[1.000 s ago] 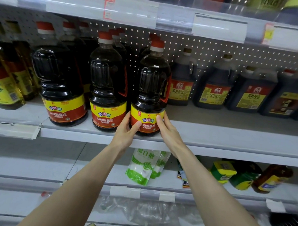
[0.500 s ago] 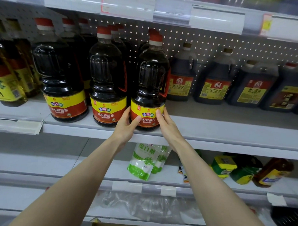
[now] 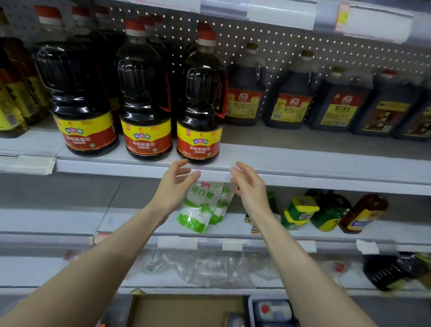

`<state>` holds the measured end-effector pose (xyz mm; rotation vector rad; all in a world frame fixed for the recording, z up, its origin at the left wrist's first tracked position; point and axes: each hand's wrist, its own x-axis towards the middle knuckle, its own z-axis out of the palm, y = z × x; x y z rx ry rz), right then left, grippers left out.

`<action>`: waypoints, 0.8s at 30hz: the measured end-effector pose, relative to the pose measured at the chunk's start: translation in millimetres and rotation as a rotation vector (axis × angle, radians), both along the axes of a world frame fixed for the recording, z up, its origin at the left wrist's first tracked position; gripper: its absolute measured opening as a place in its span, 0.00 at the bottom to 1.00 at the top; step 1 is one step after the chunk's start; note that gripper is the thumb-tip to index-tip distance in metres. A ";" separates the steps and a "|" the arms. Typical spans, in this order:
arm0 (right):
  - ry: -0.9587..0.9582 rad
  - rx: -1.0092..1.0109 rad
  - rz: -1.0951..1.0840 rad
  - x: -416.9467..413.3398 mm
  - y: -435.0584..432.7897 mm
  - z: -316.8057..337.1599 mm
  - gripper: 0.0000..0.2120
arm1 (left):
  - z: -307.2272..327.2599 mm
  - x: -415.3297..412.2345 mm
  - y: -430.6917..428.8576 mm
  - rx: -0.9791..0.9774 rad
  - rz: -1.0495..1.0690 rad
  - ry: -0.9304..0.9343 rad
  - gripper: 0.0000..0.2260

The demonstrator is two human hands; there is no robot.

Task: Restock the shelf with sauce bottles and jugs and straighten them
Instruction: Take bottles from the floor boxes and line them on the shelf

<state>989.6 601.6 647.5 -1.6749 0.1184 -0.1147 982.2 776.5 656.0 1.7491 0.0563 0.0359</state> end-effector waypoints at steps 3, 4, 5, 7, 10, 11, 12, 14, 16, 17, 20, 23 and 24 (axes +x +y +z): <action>0.027 -0.005 -0.027 -24.7 -13.7 -16.8 0.16 | -15.7 -18.2 -14.0 0.014 -0.043 0.018 0.21; 0.036 -0.011 -0.027 -32.3 -18.8 -23.9 0.14 | -23.9 -22.6 -18.7 0.016 -0.053 0.026 0.20; 0.055 -0.015 -0.027 -39.3 -24.3 -32.8 0.13 | -33.7 -26.8 -23.3 0.016 -0.065 0.044 0.20; 0.111 -0.016 -0.038 -51.5 -36.5 -54.9 0.12 | -56.3 -35.9 -32.7 0.014 -0.091 0.090 0.20; 0.191 -0.010 -0.071 -69.9 -55.7 -97.0 0.11 | -98.7 -52.4 -48.4 0.007 -0.112 0.170 0.19; 0.216 -0.002 -0.085 -76.6 -62.5 -113.5 0.10 | -115.6 -58.4 -54.8 0.006 -0.120 0.201 0.18; 0.245 -0.004 -0.093 -83.3 -69.8 -131.9 0.08 | -134.5 -64.1 -61.1 0.006 -0.124 0.233 0.18; 0.320 -0.031 -0.083 -97.4 -85.7 -172.5 0.04 | -177.4 -75.4 -75.5 0.008 -0.121 0.309 0.17; 0.403 -0.043 -0.090 -111.3 -103.5 -215.7 0.01 | -221.5 -86.1 -91.4 0.018 -0.119 0.374 0.16; 0.441 -0.041 -0.094 -118.2 -112.2 -237.2 0.03 | -242.8 -90.7 -100.1 0.019 -0.117 0.409 0.15; 0.570 -0.025 -0.109 -138.3 -137.5 -304.6 0.11 | -309.1 -106.8 -128.4 0.003 -0.116 0.518 0.13; 0.710 -0.026 -0.086 -156.8 -157.4 -370.2 0.14 | -370.1 -128.2 -152.9 0.011 -0.103 0.611 0.14; 0.746 -0.049 -0.068 -160.5 -162.4 -391.6 0.14 | -390.4 -134.2 -157.9 0.006 -0.092 0.639 0.14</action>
